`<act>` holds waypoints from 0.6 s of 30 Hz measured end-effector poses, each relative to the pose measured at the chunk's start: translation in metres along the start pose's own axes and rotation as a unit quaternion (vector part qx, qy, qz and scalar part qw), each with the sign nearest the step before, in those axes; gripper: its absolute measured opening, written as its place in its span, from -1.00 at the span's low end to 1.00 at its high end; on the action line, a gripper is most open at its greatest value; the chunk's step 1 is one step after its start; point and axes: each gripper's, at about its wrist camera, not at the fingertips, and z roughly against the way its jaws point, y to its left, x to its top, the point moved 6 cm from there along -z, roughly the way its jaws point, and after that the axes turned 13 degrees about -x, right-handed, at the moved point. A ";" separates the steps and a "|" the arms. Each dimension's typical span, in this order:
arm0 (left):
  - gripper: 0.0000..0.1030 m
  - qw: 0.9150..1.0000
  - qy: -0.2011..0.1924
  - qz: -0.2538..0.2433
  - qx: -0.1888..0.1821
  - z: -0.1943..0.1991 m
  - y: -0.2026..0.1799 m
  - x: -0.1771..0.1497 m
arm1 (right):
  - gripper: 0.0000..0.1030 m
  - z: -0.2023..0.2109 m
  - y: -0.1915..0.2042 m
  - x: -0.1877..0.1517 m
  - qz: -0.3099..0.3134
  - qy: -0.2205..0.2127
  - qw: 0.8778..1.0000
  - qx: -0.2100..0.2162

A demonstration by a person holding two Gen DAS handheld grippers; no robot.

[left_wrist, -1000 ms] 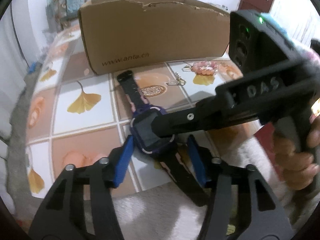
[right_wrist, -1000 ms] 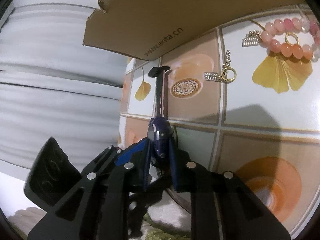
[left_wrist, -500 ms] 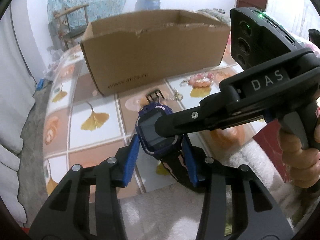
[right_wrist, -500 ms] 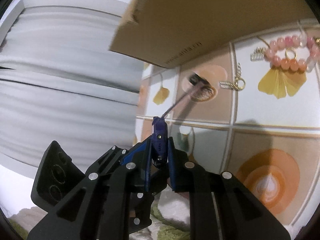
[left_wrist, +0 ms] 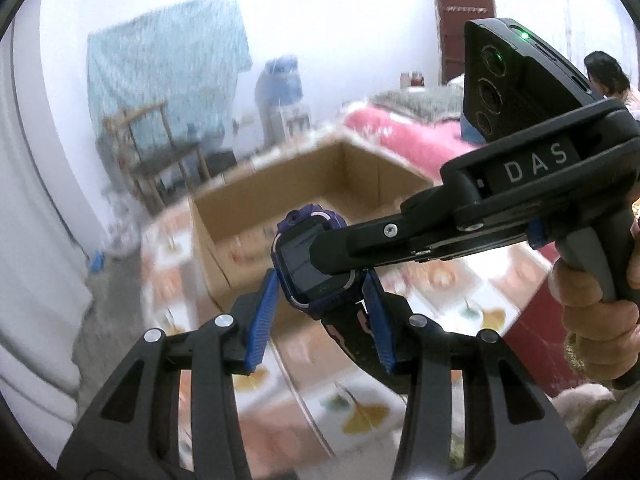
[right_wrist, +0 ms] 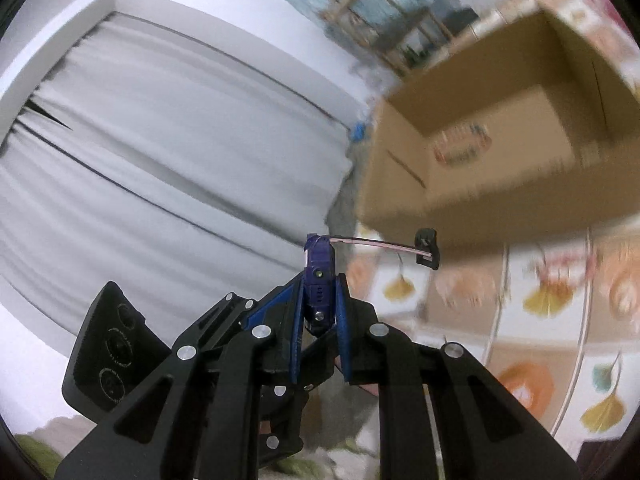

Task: Organize jewelry
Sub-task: 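Carry the smartwatch into the box and lower it with the right gripper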

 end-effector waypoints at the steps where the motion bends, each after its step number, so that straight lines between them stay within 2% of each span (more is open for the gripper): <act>1: -0.19 1.000 -0.006 -0.008 0.004 0.002 0.002 0.009 | -0.70 0.004 0.004 0.008 0.003 -0.006 1.000 0.006; 5: -0.19 0.999 -0.025 -0.041 0.020 0.002 0.019 0.052 | -0.70 0.013 0.015 0.049 0.014 -0.030 0.999 0.022; 8: -0.19 0.998 -0.022 -0.051 0.017 -0.013 0.036 0.073 | -0.70 0.003 0.016 0.077 0.001 -0.034 0.999 0.026; 13: -0.19 0.999 0.020 -0.049 -0.008 -0.057 0.072 0.097 | -0.70 -0.026 -0.010 0.109 -0.049 -0.022 0.998 0.032; 18: -0.19 0.995 0.086 -0.030 -0.042 -0.104 0.108 0.092 | -0.70 -0.068 -0.044 0.122 -0.122 0.005 0.991 0.047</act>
